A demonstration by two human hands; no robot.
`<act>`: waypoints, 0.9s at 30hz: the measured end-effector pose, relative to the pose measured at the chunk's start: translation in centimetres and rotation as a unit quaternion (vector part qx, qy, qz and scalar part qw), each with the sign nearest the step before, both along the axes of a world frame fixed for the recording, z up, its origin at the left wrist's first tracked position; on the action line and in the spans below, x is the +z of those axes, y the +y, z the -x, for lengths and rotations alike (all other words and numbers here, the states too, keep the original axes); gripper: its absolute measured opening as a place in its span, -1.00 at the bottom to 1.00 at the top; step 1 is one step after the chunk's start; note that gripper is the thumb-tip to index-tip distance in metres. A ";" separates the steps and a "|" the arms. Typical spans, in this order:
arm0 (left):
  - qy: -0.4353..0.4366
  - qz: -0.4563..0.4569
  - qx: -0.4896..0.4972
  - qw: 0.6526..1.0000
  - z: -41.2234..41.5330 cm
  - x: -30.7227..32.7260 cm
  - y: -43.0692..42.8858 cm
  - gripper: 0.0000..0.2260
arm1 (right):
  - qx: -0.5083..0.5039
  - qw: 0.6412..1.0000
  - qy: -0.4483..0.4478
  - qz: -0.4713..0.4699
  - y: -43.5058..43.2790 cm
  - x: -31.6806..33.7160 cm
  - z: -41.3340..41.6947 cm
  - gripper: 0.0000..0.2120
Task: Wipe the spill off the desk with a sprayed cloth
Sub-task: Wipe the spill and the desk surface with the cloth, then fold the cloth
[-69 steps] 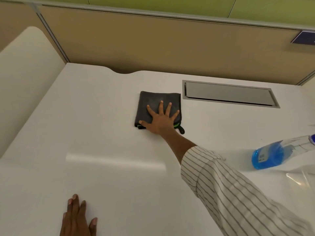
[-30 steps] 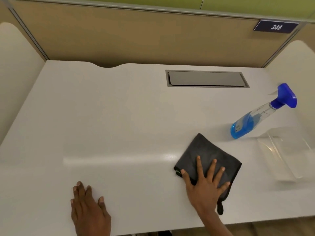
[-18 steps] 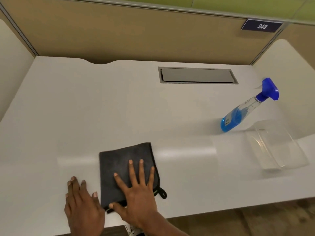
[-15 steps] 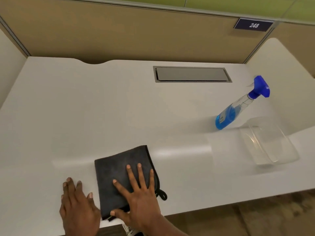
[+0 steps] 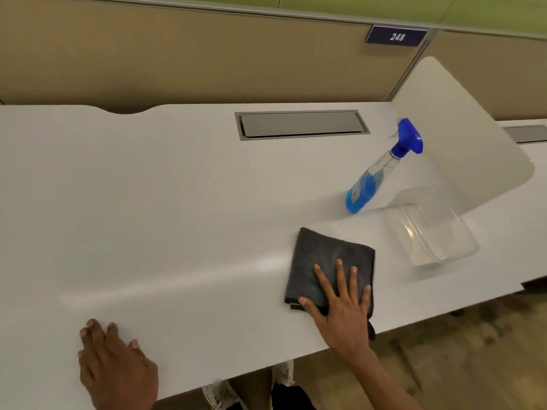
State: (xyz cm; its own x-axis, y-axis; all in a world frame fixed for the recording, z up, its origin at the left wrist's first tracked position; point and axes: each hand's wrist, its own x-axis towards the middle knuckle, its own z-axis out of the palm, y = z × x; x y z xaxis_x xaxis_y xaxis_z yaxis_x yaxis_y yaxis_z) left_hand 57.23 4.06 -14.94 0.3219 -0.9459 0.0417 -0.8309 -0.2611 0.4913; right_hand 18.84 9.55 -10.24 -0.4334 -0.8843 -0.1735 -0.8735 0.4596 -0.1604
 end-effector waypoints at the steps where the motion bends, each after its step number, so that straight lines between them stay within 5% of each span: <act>1: 0.001 -0.003 0.002 1.000 0.0 0.1 0.0 -0.44 | -0.026 1.000 -0.001 0.000 0.3 -0.1 0.2 -0.22; 9: -0.012 -0.053 0.013 0.998 0.1 -0.2 -0.7 -0.47 | -0.050 0.998 -0.011 -0.024 1.6 -0.1 -4.5 0.12; 15: -0.009 -0.124 0.040 0.991 2.1 1.6 -1.8 -0.49 | 0.086 0.996 0.013 -0.028 0.7 -1.0 -5.9 -0.06; 19: -0.033 -0.112 -0.041 0.992 6.5 2.1 -1.1 -0.49 | 0.175 0.984 0.013 -0.036 -0.6 -1.4 -4.3 -0.06; 27: -0.015 -0.118 -0.205 0.972 19.0 2.3 1.4 -0.47 | 0.157 0.983 -0.088 0.035 -1.5 1.1 -0.6 -0.38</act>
